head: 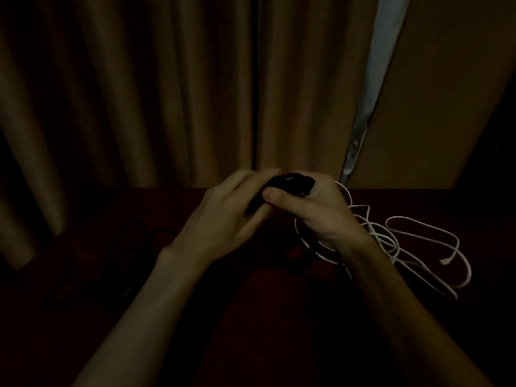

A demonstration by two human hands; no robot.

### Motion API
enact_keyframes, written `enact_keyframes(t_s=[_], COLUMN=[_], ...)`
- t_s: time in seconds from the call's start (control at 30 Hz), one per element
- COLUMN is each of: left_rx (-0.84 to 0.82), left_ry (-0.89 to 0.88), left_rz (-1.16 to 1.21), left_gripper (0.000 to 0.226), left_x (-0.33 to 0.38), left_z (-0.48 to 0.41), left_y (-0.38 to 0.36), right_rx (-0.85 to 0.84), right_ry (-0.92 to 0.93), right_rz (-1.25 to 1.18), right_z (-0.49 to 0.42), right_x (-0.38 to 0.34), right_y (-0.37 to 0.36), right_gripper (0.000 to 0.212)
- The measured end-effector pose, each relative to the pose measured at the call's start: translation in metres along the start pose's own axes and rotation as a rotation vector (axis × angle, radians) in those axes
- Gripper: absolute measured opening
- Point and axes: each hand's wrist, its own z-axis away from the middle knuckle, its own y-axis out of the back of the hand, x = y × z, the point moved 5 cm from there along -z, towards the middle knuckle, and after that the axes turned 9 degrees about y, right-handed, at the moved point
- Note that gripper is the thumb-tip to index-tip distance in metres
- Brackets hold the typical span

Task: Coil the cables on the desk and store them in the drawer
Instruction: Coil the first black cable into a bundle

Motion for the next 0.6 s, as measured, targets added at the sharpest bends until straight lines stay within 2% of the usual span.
enact_keyframes(t_s=[0.1,0.3,0.47,0.6], left_rx=[0.069,0.085,0.122,0.048], left_ry=[0.034,0.110,0.248,0.409], left_rz=[-0.050,-0.066,0.143,0.436], left_gripper=[0.046,0.041,0.029,0.014], left_x=[-0.004,-0.010,-0.002,0.000], left_z=[0.000,0.001,-0.003,-0.003], left_y=[0.004,0.006,0.010,0.007], right_rx=[-0.038,-0.087,-0.094,-0.114], right_ry=[0.027,-0.192,-0.166,-0.090], right_rz=[0.017,-0.227,-0.314,-0.346], right_z=[-0.001,0.000,0.000,0.001], right_x=[-0.004,0.013,0.012,0.009], right_y=[-0.008,-0.007,-0.006,-0.002], right_gripper=[0.023,0.021,0.014,0.035])
